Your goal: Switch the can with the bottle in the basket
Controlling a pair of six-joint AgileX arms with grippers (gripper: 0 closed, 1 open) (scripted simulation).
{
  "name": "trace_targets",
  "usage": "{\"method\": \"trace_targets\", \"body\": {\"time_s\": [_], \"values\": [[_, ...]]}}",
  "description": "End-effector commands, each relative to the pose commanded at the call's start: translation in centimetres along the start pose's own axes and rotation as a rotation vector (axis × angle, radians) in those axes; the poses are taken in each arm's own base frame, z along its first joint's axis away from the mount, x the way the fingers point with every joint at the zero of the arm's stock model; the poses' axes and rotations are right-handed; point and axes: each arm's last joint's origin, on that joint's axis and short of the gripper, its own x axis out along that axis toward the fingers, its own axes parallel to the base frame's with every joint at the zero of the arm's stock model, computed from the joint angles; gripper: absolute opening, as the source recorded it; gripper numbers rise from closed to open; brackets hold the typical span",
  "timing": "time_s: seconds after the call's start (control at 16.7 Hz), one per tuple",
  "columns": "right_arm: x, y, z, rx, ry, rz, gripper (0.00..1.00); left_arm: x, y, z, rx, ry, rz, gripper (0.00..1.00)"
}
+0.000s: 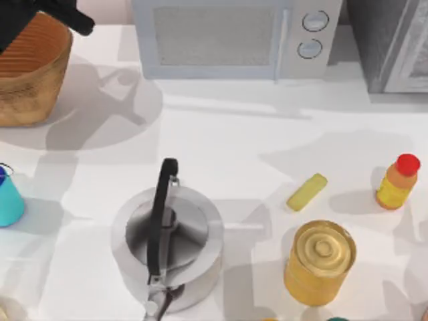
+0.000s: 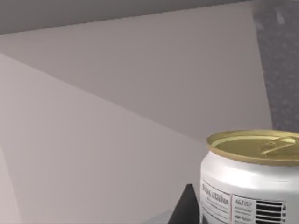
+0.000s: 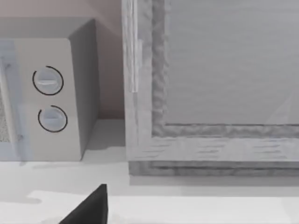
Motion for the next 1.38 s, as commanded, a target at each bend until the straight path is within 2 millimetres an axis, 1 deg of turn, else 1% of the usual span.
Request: {"method": "trace_targets", "body": {"time_s": [0.3, 0.6, 0.9, 1.38], "values": [[0.0, 0.0, 0.0, 0.0, 0.0, 0.0, 1.0, 2.7, -0.8, -3.7, -0.019, -0.009, -0.14, 0.0], [0.0, 0.0, 0.0, 0.0, 0.0, 0.0, 1.0, 4.4, -1.7, -7.7, -0.042, -0.002, -0.258, 0.0], [0.0, 0.0, 0.0, 0.0, 0.0, 0.0, 1.0, 5.6, -3.0, -11.8, -0.076, 0.012, -0.386, 0.0], [0.0, 0.0, 0.0, 0.0, 0.0, 0.0, 1.0, 6.4, -6.8, -18.6, -0.166, 0.051, -0.635, 0.0]]}}
